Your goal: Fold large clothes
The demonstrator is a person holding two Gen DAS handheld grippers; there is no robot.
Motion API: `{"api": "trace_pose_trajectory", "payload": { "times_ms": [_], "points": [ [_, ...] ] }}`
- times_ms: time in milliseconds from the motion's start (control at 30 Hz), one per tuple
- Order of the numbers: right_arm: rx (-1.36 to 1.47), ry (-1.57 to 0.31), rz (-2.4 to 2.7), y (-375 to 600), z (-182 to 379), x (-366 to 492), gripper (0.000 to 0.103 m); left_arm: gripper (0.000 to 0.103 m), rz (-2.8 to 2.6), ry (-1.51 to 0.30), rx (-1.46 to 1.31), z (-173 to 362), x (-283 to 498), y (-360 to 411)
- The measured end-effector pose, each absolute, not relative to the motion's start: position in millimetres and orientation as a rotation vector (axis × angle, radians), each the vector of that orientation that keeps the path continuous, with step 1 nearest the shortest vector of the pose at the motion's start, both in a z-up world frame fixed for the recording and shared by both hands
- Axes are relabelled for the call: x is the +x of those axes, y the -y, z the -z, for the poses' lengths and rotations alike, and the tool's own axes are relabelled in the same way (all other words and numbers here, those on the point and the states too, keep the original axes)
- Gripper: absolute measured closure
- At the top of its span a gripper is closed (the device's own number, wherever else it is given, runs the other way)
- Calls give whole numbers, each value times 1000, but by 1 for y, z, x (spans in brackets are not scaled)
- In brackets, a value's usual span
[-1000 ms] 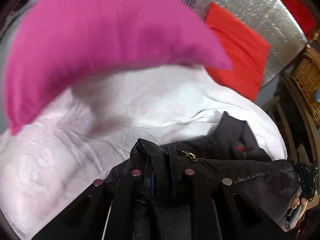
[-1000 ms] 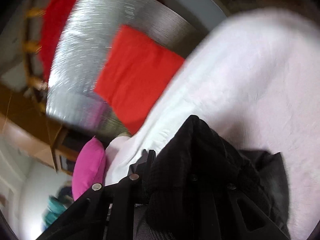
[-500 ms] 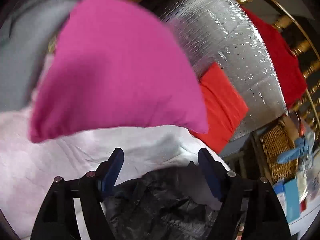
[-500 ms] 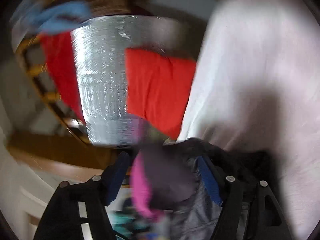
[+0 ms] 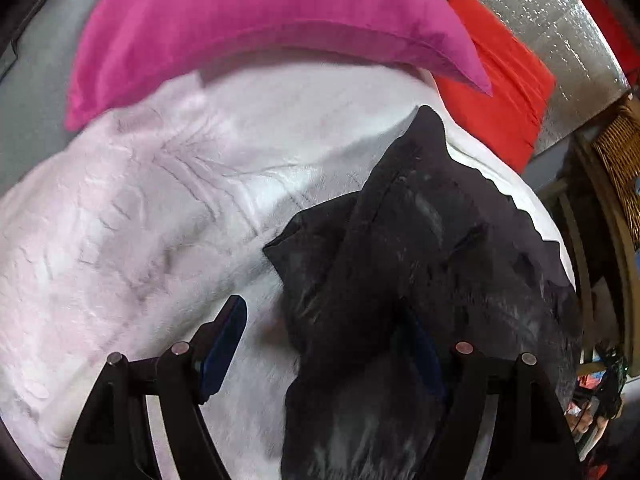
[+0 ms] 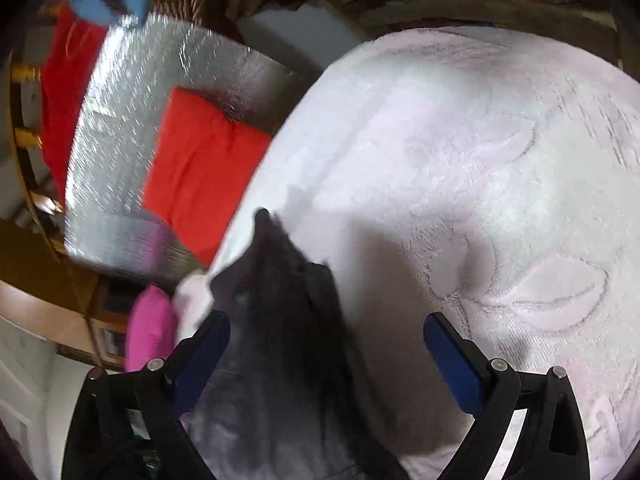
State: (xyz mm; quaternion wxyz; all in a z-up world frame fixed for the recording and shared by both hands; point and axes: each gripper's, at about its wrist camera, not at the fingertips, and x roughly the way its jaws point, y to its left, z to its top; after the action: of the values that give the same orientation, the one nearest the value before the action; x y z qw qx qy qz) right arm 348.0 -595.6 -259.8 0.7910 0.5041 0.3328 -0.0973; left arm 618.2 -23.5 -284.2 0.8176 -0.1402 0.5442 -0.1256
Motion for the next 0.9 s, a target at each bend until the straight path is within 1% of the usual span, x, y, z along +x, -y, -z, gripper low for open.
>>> {"api": "trace_pose_trajectory", "payload": {
  "times_ms": [33, 67, 100, 133, 167, 200, 267, 300, 333, 367, 467, 533, 567, 600, 667, 700, 733, 800, 833, 900],
  "points": [
    [1062, -726, 219, 592, 264, 350, 7, 25, 272, -1140, -303, 283, 618, 26],
    [1042, -736, 220, 586, 266, 360, 8, 31, 281, -1116, -297, 281, 618, 29],
    [1029, -744, 210, 583, 269, 369, 14, 38, 295, -1094, -279, 278, 619, 35],
    [1012, -749, 198, 572, 270, 374, 26, 55, 303, -1089, -261, 275, 621, 39],
    [995, -755, 194, 565, 268, 385, 34, 60, 306, -1090, -234, 272, 623, 45],
    [972, -769, 190, 562, 268, 397, 43, 62, 305, -1084, -212, 270, 625, 48],
    [879, -797, 259, 545, 264, 417, 47, 77, 288, -1085, -151, 269, 627, 54],
    [806, -800, 278, 535, 259, 426, 51, 80, 274, -1086, -142, 268, 628, 54],
    [767, -795, 283, 528, 255, 430, 56, 87, 272, -1072, -165, 267, 631, 55],
    [739, -768, 280, 523, 248, 433, 57, 89, 277, -1041, -208, 263, 630, 49],
    [682, -690, 247, 513, 233, 437, 57, 91, 255, -942, -298, 257, 621, 28],
    [641, -760, 302, 509, 249, 450, 57, 91, 208, -971, -300, 274, 615, 26],
    [642, -803, 321, 509, 260, 453, 55, 91, 194, -999, -286, 285, 613, 27],
    [651, -795, 316, 509, 261, 449, 54, 91, 186, -995, -285, 291, 608, 27],
    [691, -756, 287, 510, 253, 435, 43, 91, 188, -971, -297, 288, 600, 22],
    [732, -736, 253, 513, 247, 423, 31, 90, 195, -975, -311, 284, 597, 20],
    [757, -721, 242, 515, 243, 412, 24, 87, 193, -985, -320, 281, 594, 16],
    [805, -681, 227, 519, 233, 383, 23, 87, 195, -986, -346, 271, 581, 6],
    [825, -670, 204, 517, 230, 371, 23, 84, 194, -971, -335, 264, 570, 1],
    [866, -657, 170, 518, 229, 340, 21, 71, 193, -926, -256, 247, 536, -5]
  ]
}}
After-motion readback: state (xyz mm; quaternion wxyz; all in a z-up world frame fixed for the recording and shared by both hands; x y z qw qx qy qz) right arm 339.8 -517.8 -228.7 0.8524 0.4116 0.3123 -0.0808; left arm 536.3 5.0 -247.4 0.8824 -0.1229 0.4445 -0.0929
